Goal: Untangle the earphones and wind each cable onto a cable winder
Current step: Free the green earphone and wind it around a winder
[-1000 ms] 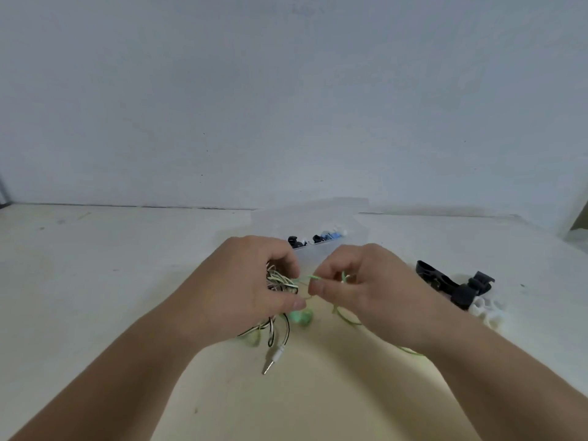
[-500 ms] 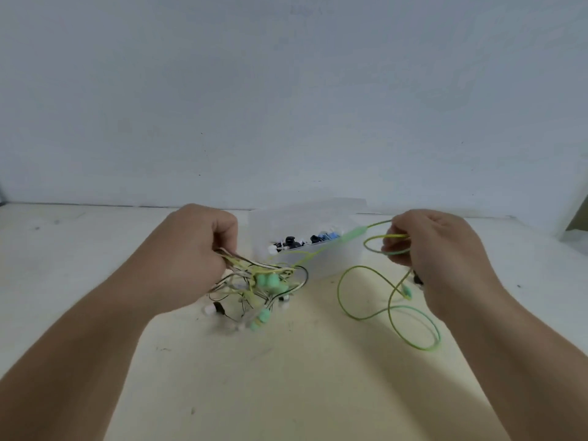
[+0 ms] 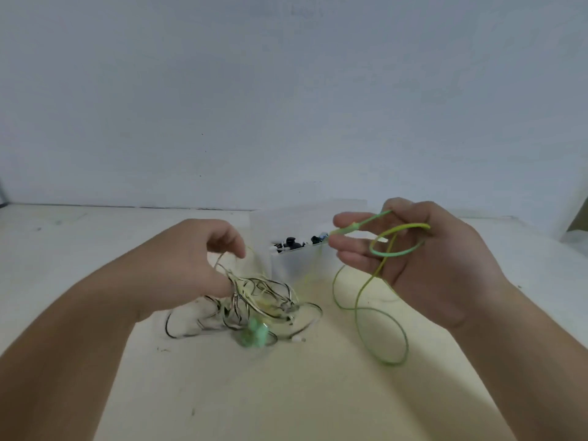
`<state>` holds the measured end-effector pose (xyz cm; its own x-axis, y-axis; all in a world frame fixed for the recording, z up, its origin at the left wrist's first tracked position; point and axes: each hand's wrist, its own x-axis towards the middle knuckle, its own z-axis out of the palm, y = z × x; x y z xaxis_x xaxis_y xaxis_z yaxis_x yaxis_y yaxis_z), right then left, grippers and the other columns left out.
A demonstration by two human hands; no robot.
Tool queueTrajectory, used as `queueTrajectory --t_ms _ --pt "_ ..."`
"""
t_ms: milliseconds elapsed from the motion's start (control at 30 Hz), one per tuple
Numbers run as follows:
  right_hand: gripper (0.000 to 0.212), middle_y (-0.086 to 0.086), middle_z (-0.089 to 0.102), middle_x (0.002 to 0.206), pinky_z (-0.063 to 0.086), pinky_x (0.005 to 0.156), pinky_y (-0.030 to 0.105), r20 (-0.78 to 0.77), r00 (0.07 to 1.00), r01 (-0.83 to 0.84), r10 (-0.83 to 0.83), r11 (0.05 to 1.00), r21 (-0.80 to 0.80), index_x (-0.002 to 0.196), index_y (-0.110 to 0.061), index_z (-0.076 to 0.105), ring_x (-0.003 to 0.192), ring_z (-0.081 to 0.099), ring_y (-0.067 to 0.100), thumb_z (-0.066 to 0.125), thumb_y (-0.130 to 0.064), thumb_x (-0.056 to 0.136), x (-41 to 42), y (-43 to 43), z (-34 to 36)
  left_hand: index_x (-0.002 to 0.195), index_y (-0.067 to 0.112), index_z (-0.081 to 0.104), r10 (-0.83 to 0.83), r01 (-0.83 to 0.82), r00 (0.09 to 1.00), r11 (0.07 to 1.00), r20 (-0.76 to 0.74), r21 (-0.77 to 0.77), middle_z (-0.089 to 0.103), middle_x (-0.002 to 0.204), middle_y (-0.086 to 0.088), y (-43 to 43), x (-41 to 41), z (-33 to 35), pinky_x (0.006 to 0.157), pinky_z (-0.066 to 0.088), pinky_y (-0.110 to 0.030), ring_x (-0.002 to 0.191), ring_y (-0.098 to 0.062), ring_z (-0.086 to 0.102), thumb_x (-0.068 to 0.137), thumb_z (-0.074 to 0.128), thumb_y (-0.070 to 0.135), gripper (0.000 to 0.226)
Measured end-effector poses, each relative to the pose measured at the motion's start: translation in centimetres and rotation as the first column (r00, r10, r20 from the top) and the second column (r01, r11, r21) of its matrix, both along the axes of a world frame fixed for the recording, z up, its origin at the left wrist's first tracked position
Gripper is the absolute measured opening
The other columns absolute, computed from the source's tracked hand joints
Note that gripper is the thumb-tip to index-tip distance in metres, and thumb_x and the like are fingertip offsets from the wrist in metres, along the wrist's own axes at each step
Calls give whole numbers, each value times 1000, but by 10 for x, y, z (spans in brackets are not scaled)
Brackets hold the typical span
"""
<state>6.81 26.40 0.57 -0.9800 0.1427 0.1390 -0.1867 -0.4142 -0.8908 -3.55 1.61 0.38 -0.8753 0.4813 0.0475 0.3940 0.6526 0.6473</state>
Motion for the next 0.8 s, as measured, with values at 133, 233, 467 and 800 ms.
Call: queueTrajectory --t_ms 133,233,467,800 --pt "23 27 65 119 43 106 53 -85 951 -281 296 947 157 64 -11 64 118 58 49 64 -31 75 0 3 -7 103 43 68 -161 168 985 979 -66 118 64 121 20 15 15 4 105 47 -51 115 -22 65 54 65 36 50" --pt "39 32 63 117 35 111 60 -134 906 -383 402 912 150 78 0 58 116 58 51 69 -38 80 -1 10 -10 97 34 71 -196 204 979 955 -59 214 75 96 10 34 22 -7 93 56 -45 93 -13 72 73 76 39 25" --pt "30 9 63 74 47 100 52 -221 932 -222 287 935 277 80 -9 67 78 68 31 88 -24 64 1 14 -9 84 36 72 -259 250 959 965 -119 -84 71 79 16 49 21 -30 69 52 -23 72 -1 64 83 76 37 4" --pt "21 -4 37 53 54 75 26 -295 922 210 -251 964 -165 72 -18 49 47 32 9 52 3 70 8 21 13 78 35 56 54 -156 967 897 -248 -413 56 79 14 29 11 -22 78 44 -29 80 -8 55 76 71 22 20"
